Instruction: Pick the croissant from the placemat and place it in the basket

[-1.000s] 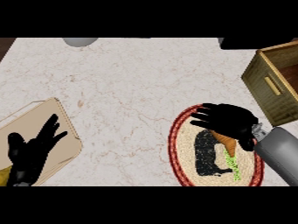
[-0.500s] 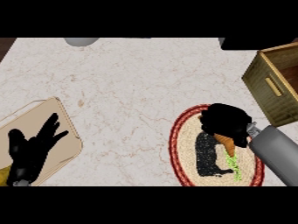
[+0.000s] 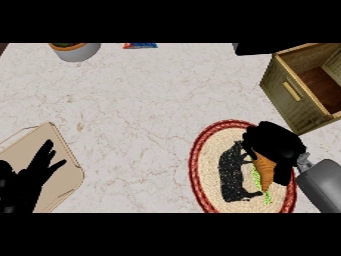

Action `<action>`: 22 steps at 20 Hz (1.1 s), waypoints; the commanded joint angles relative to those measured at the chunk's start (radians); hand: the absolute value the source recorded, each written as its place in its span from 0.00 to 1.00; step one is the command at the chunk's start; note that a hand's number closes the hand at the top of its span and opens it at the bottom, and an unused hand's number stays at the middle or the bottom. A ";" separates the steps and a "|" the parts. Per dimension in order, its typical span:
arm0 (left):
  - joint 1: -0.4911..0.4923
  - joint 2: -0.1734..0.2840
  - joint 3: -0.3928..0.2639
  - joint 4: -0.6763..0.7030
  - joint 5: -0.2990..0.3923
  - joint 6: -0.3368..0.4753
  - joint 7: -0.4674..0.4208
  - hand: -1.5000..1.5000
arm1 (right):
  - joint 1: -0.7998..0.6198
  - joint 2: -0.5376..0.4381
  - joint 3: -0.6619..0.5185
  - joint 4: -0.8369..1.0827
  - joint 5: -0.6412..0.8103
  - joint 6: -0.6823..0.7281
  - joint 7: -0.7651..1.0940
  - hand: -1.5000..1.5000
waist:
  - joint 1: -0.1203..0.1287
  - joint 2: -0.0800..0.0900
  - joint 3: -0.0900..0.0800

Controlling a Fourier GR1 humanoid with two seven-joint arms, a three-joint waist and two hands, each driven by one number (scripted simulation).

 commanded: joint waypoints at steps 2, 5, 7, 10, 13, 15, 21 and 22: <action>0.080 -0.011 -0.006 0.057 0.003 -0.005 0.024 0.50 | 0.168 0.003 -0.114 -0.205 -0.088 0.044 0.200 1.00 | -0.037 0.007 -0.020; 0.071 -0.051 -0.032 0.060 -0.017 0.016 0.000 0.50 | 0.253 -0.010 -0.177 -0.381 -0.140 0.018 0.243 1.00 | -0.039 0.011 -0.019; 0.094 -0.022 -0.001 0.048 -0.003 0.009 0.016 0.50 | 0.272 0.065 -0.239 -0.453 -0.272 0.075 0.282 1.00 | -0.051 0.009 -0.020; 0.111 -0.024 -0.003 0.014 0.008 0.003 0.024 0.50 | 0.332 0.243 -0.335 -0.482 -0.504 0.023 0.280 1.00 | -0.060 0.015 -0.014; 0.125 -0.027 -0.006 0.001 0.016 -0.005 0.027 0.50 | 0.336 0.293 -0.412 -0.655 -0.623 0.026 0.349 1.00 | -0.053 0.008 -0.018; 0.106 -0.031 -0.007 0.024 0.012 -0.007 0.016 0.50 | 0.296 0.275 -0.510 -0.751 -0.696 0.047 0.419 1.00 | -0.039 0.015 -0.020; 0.099 -0.027 -0.017 0.015 -0.001 -0.014 0.020 0.50 | 0.215 0.196 -0.753 -0.935 -0.893 0.113 0.732 1.00 | -0.006 0.019 -0.022; 0.067 -0.026 -0.027 0.015 0.000 -0.022 0.040 0.50 | 0.172 0.169 -0.789 -0.946 -0.923 0.123 0.785 1.00 | 0.002 0.022 -0.021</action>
